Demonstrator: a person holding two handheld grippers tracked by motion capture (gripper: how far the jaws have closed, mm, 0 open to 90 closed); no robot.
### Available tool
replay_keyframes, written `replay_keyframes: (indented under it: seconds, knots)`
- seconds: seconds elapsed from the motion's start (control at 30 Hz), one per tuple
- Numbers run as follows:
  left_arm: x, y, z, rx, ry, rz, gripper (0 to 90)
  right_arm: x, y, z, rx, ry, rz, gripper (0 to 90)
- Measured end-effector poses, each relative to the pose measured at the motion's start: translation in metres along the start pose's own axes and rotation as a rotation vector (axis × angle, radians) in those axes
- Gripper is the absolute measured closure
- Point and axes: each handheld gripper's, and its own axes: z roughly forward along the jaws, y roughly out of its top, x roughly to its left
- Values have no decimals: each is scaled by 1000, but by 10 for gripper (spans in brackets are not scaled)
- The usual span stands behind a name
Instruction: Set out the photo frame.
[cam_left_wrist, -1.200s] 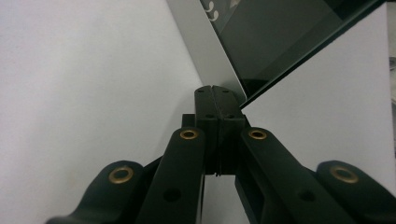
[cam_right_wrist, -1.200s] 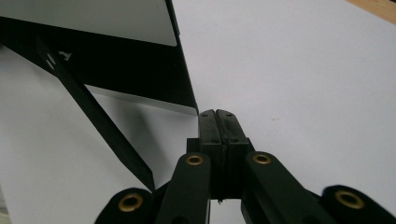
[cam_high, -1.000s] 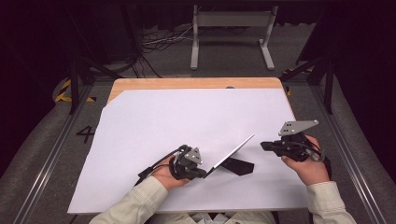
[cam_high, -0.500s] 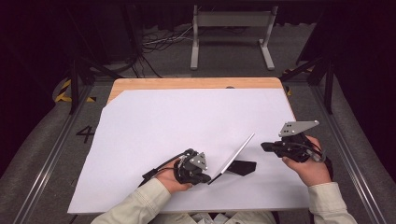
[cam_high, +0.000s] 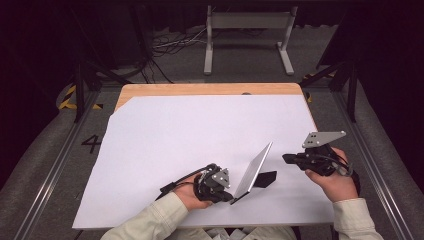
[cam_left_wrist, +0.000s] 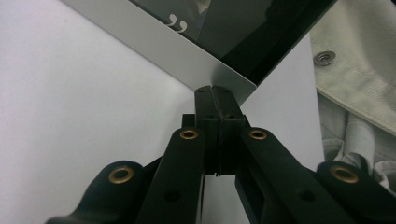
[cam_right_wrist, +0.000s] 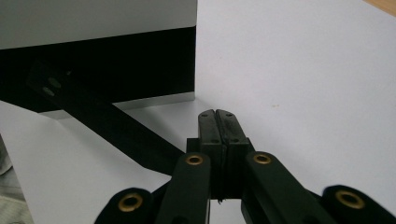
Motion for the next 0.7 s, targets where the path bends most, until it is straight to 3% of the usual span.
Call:
replay_keyframes:
  seconds: [0.7]
  knots:
    - [-11,19,18,1,-53,58,900,0,-4,-9,-9,-13,15,898]
